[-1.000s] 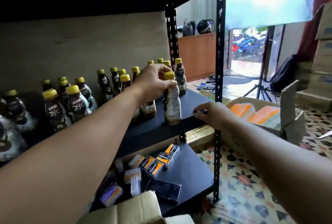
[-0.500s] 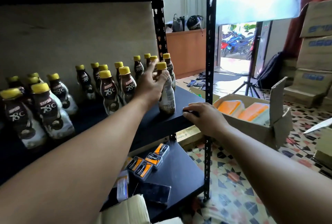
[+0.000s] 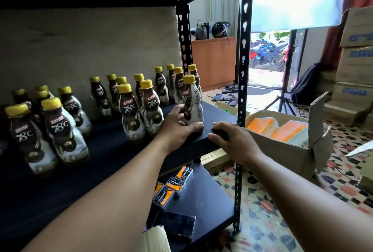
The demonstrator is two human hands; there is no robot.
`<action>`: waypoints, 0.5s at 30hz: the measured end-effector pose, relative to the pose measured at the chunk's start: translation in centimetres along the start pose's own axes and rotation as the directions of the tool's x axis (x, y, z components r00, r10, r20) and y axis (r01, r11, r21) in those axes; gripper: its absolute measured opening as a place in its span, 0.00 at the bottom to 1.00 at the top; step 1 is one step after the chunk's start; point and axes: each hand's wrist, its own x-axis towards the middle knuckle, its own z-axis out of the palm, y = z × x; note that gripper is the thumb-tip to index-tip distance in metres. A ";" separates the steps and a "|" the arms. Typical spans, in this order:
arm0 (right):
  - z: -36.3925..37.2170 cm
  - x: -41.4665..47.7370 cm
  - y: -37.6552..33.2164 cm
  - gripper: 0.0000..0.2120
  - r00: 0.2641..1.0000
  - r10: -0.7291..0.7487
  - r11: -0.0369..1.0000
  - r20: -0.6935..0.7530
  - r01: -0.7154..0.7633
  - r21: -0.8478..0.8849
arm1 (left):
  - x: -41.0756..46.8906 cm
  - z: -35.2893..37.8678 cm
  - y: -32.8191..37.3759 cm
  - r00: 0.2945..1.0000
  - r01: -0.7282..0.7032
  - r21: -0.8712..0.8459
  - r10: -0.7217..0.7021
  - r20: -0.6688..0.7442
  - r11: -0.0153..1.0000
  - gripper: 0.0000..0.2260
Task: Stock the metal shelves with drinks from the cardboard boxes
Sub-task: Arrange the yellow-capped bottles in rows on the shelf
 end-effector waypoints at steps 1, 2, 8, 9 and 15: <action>0.3 0.0 0.1 0.17 1.000 0.000 1.000 -0.005 0.000 0.014 | 0.0 -0.1 -0.1 1.000 0.010 -0.004 -0.010 0.010 1.000 0.36; 0.4 -0.1 0.2 0.17 1.000 0.002 1.000 -0.005 -0.002 0.027 | 0.0 -0.1 0.0 1.000 0.021 -0.016 -0.021 0.021 1.000 0.37; 0.6 -0.4 0.0 0.18 0.999 0.005 0.998 -0.044 -0.002 0.061 | 0.1 -0.2 -0.4 0.998 -0.060 0.017 0.059 0.020 0.998 0.26; 0.5 -0.5 0.0 0.17 0.999 0.003 0.998 -0.043 0.000 0.064 | 0.1 -0.1 -0.4 0.998 -0.061 0.018 0.061 0.016 0.998 0.26; 0.3 -0.5 -0.3 0.17 0.999 -0.005 0.998 -0.033 0.007 0.059 | 0.3 0.0 -0.5 1.000 -0.007 -0.062 0.008 0.019 0.998 0.23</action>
